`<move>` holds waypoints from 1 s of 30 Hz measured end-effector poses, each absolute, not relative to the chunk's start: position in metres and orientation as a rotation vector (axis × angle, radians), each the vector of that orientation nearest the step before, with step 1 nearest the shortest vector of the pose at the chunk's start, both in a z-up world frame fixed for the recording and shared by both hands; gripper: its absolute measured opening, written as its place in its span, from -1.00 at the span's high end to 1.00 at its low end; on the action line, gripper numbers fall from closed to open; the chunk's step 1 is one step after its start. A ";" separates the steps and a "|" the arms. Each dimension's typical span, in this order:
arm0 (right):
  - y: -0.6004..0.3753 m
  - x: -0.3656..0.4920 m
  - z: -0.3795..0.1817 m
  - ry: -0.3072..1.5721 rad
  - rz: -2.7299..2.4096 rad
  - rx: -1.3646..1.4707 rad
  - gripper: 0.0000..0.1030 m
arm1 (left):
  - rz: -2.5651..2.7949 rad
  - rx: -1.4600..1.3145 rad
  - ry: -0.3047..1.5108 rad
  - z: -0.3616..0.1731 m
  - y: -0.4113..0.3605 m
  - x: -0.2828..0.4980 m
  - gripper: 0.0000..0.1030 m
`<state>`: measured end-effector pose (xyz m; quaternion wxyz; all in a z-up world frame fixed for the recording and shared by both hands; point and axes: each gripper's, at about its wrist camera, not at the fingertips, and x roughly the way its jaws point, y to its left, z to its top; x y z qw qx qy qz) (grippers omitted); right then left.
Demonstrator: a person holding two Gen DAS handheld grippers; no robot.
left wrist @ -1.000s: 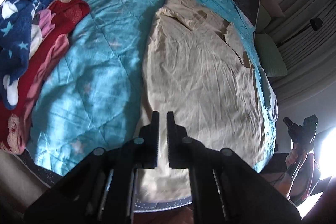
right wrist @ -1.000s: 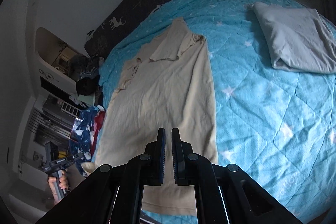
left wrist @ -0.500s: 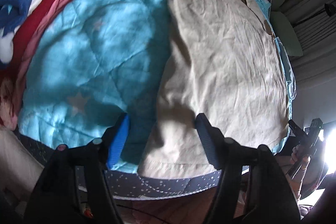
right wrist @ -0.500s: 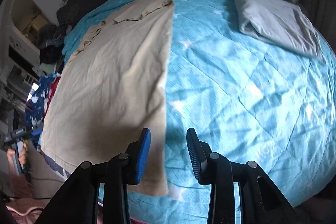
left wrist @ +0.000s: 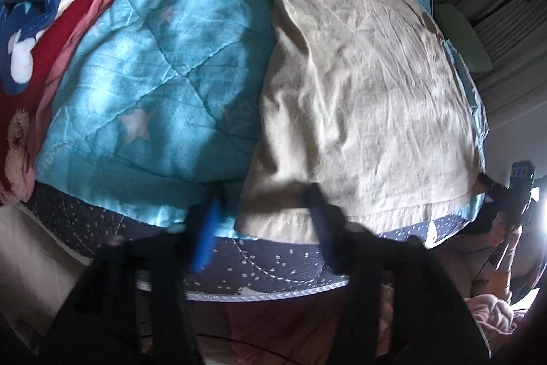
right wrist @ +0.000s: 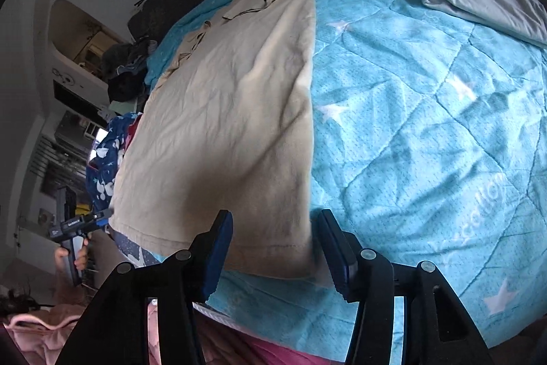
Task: Fold small clothes
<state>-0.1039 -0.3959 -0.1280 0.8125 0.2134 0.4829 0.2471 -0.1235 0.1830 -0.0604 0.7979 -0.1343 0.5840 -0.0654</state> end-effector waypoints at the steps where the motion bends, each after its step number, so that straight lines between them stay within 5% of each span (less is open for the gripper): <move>1: -0.393 -0.099 -0.126 1.038 0.551 0.467 0.84 | -0.148 -0.287 1.260 -0.058 0.181 -0.124 0.90; 13: -0.393 -0.053 -0.043 0.860 0.618 0.564 0.87 | -0.168 -0.303 0.998 0.054 0.173 -0.049 0.90; 30: -0.364 0.179 0.006 0.859 0.437 0.572 0.87 | 0.035 -0.258 1.002 0.059 0.153 0.194 0.90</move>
